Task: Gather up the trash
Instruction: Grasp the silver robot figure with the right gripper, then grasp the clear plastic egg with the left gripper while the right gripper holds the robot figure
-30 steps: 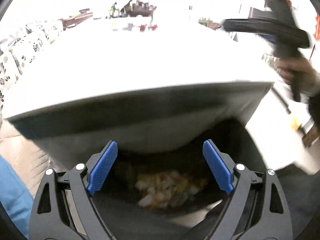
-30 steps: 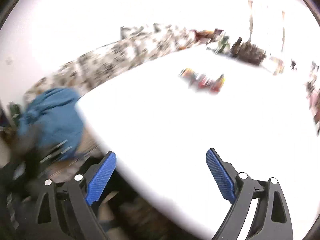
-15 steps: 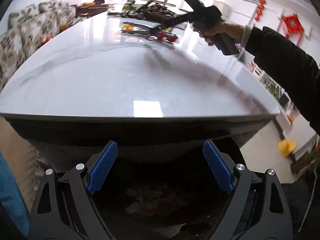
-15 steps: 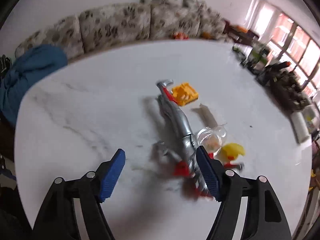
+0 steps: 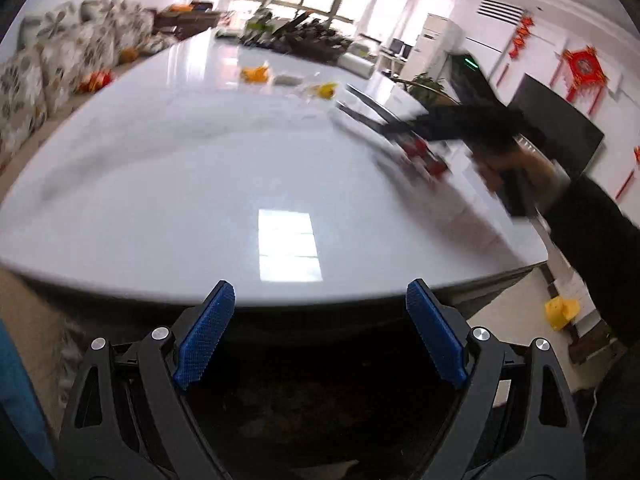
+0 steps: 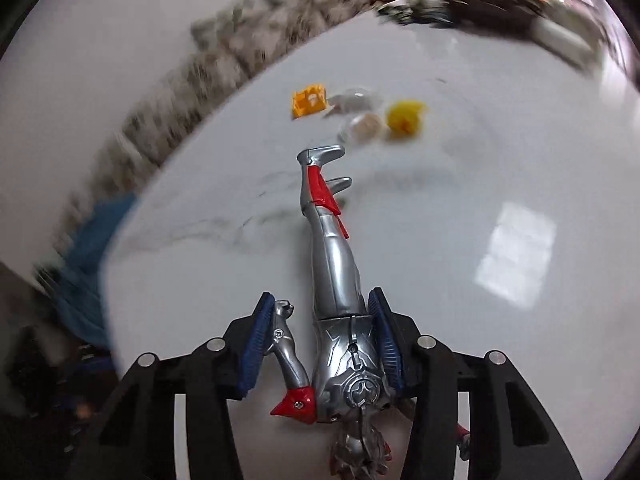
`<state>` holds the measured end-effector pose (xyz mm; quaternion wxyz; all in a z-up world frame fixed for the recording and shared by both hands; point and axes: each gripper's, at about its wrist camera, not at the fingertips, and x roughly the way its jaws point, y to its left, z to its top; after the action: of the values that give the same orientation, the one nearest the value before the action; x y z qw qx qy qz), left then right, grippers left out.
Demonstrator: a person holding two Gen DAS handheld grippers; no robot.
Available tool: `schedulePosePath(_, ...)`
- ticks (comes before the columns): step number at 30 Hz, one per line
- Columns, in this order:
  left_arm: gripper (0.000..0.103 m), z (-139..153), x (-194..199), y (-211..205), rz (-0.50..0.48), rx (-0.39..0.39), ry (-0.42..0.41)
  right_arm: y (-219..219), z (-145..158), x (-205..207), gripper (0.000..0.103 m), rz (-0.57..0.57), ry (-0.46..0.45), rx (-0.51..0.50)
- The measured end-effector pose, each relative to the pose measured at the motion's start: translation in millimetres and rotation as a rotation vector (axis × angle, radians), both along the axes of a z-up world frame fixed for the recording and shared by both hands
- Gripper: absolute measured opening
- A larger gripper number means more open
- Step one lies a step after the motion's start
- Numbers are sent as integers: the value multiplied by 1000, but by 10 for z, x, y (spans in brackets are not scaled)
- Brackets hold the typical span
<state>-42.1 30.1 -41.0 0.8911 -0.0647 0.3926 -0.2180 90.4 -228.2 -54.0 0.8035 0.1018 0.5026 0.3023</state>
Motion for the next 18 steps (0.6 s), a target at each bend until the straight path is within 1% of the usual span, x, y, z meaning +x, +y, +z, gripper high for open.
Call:
schedulePosePath(1,85,58,58,-73,-9,16,-21,-214,25,-186,48,-41,10,89)
schedulePosePath(3,85,179,228,-221,-13,41,-59,-549,45,-457,48,-125,18,220)
schedulePosePath(5,85,289,488,-350,-4,54,-97,-777,48,-675,48,-194,5,307)
schedulePosePath(6,85,340,646,-427,2,62,-110,-866,43,-792,48,-222,-10,327)
schedulePosePath(8,85,404,983,-572,13,91,-136,-932,31,-974,48,-253,-41,341)
schedulePosePath(9,85,426,1260,-671,40,117,-143,-914,39,-1043,48,-257,-57,337)
schedulePosePath(10,85,417,1413,-735,56,131,-140,-924,39,-1130,48,-264,-79,326)
schedulePosePath(11,85,399,1642,-796,78,142,-127,-912,61,-1174,48,-268,-92,327)
schedulePosePath(12,85,362,1935,-856,107,137,-100,-906,71,-1169,48,-266,-99,338)
schedulePosePath(14,85,286,2311,-914,150,135,-65,-953,92,-1229,49,-266,-121,355)
schedulePosePath(18,85,142,2935,-979,253,117,-13,-976,147,-1285,49,-248,-185,315)
